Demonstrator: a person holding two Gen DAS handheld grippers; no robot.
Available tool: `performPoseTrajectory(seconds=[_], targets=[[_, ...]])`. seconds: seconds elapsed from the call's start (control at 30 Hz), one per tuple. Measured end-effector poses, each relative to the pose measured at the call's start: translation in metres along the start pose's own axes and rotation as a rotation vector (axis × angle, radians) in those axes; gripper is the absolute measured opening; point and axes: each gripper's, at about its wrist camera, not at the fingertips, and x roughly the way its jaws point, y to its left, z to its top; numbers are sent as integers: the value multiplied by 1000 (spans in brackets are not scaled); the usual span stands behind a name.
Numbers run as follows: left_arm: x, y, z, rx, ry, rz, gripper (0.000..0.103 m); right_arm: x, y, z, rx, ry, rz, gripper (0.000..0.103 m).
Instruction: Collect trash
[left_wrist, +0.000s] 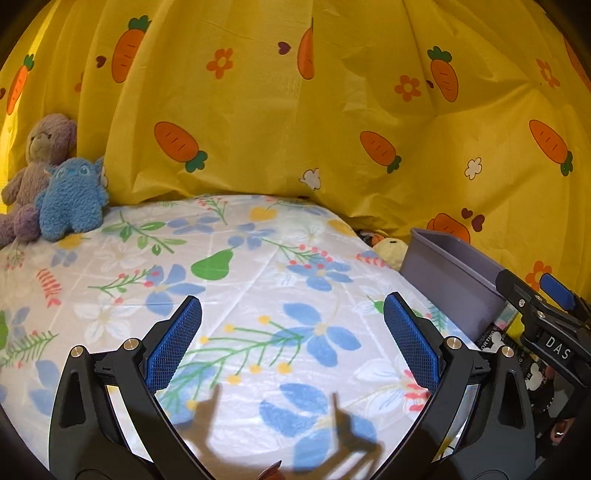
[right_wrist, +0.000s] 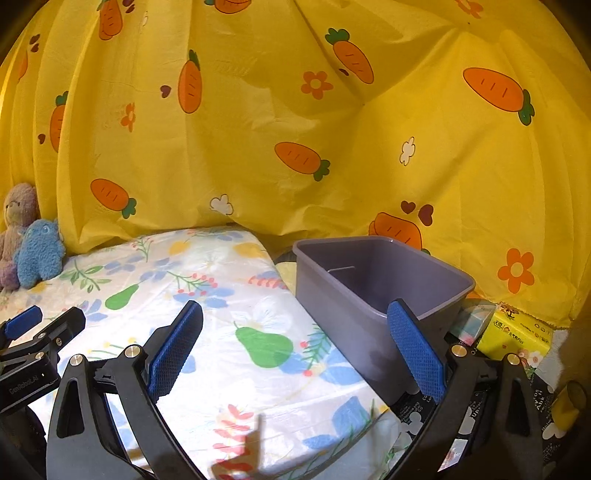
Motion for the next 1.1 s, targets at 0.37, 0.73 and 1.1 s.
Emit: performPoseTrajectory(seconds=[0.37, 0.73, 1.1], targets=[[-50, 34, -18, 8, -29, 77, 97, -22, 32, -18, 5, -7, 47, 96], [-55, 30, -23, 15, -32, 103, 97, -35, 31, -22, 11, -34, 18, 96], [-53, 24, -23, 12, -24, 92, 97, -40, 29, -21, 7, -52, 10, 96]])
